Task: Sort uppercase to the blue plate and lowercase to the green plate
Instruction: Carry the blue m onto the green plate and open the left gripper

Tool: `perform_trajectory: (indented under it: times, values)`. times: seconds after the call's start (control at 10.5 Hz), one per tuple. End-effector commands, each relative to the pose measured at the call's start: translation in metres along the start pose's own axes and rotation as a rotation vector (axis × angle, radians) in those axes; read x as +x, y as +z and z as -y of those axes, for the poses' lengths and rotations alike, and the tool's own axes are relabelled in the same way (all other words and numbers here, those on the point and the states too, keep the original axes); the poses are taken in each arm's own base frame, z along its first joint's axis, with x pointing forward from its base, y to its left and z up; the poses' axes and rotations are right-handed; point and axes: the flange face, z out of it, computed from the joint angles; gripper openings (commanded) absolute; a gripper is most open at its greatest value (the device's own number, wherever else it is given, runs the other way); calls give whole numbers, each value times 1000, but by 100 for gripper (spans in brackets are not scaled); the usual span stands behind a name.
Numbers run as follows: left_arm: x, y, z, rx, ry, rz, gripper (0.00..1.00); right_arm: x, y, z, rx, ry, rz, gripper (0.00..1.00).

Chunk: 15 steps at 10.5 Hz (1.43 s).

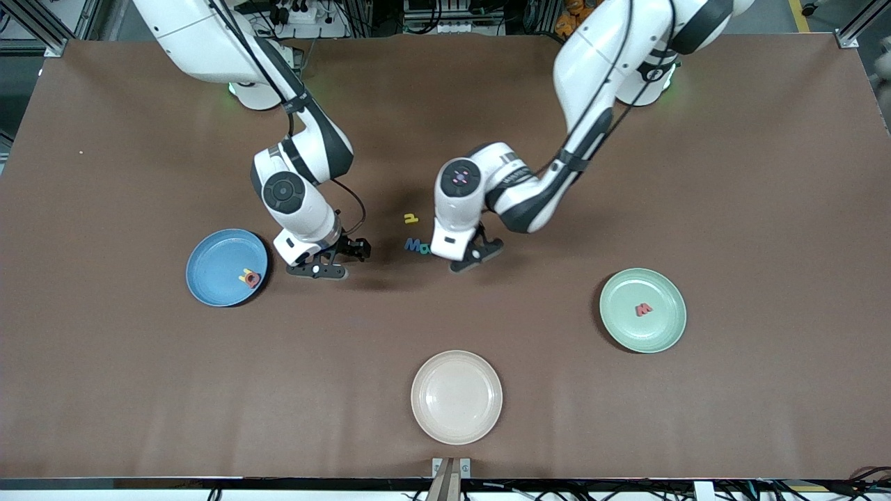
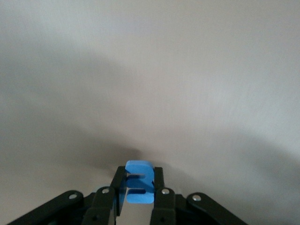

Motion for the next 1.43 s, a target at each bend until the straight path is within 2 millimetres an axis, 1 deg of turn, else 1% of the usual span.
perform_trajectory:
  times: [0.0, 0.1, 0.19, 0.29, 0.48, 0.57, 0.67, 0.86, 0.95, 1.14, 1.24, 1.33]
  values:
    - [72, -52, 32, -1, 85, -52, 0, -17, -3, 20, 28, 54, -15, 87]
    - [105, -65, 52, 13, 141, -57, 0, -20, -2, 29, 41, 77, -23, 87]
    - [137, -75, 74, 33, 214, -49, 0, -29, -1, 46, 50, 77, -33, 87]
    - [170, -79, 104, 65, 277, -29, 0, -35, -2, 64, 58, 82, -40, 87]
    - [213, -91, 158, 138, 393, 29, 0, -42, -2, 93, 52, 130, -74, 87]
    - [230, -91, 182, 157, 445, 57, 0, -49, 5, 103, 31, 135, -95, 87]
    - [248, -88, 206, 164, 483, 77, 0, -49, 7, 107, 7, 101, -133, 87]
    - [285, -74, 266, 168, 533, 125, 0, -52, 12, 110, -51, -60, -204, 87]
    - [293, -69, 278, 165, 549, 139, 0, -56, 12, 114, -68, -131, -223, 87]
    - [289, -39, 281, 171, 550, 185, 0, -66, 11, 128, -34, -307, -244, 88]
    - [289, -34, 280, 177, 560, 188, 4, -68, 16, 130, -27, -386, -244, 88]
    - [287, -30, 278, 182, 569, 191, 16, -73, 19, 133, -34, -441, -240, 88]
